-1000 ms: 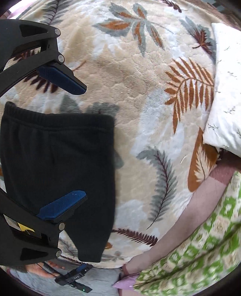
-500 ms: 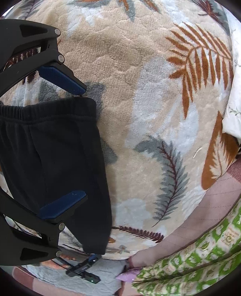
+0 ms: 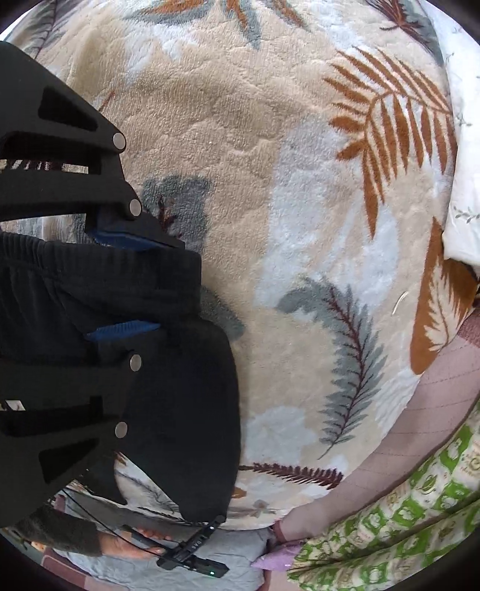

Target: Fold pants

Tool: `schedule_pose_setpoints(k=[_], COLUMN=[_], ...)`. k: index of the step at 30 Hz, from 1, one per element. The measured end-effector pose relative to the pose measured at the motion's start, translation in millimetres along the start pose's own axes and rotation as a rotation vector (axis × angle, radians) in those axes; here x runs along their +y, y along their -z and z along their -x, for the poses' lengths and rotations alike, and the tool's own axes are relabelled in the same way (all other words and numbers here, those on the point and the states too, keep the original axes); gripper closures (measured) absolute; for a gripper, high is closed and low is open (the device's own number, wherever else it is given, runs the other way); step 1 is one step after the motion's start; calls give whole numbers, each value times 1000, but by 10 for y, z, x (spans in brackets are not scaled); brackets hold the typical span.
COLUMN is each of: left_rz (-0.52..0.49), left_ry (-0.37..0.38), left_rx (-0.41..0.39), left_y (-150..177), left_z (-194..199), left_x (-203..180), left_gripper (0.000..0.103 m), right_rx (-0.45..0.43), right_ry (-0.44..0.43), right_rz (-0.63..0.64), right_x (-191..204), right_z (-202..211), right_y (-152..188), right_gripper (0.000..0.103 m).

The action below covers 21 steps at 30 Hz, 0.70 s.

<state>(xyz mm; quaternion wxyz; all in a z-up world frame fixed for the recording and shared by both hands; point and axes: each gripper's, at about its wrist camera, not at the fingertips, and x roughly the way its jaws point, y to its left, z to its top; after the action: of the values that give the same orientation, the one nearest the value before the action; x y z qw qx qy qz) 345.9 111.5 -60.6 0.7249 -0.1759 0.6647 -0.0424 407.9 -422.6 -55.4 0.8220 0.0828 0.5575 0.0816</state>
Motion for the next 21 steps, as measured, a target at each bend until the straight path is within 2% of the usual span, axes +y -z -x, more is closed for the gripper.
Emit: schedule_pose_setpoints(k=[1, 2, 3, 6, 12, 16, 21], left_rz=[7, 7, 3, -2, -22, -42, -37], left_ry=[-5, -13, -21, -48, -105, -149, -161], left_rx=[-8, -13, -19, -44, -140, -224, -312], left_y=[-3, -2, 9, 45, 198, 364, 640], left_z=[7, 13, 22, 63, 279, 480, 750], left_x=[3, -7, -11, -44, -161, -260, -260], left_gripper=[74, 74, 75, 76, 78, 78, 79], right_rx=[0, 4, 18, 6, -82, -113, -183], right_ry=[9, 15, 13, 25, 18, 58, 74], right_rz=[-4, -10, -13, 15, 52, 112, 120], right_x=[-4, -23, -42, -39, 14, 104, 174], right_z=[-3, 1, -1, 63, 378, 598, 911], right_y=[-11, -8, -7, 13, 48, 180, 410], right_gripper=[72, 85, 91, 94, 96, 96, 96])
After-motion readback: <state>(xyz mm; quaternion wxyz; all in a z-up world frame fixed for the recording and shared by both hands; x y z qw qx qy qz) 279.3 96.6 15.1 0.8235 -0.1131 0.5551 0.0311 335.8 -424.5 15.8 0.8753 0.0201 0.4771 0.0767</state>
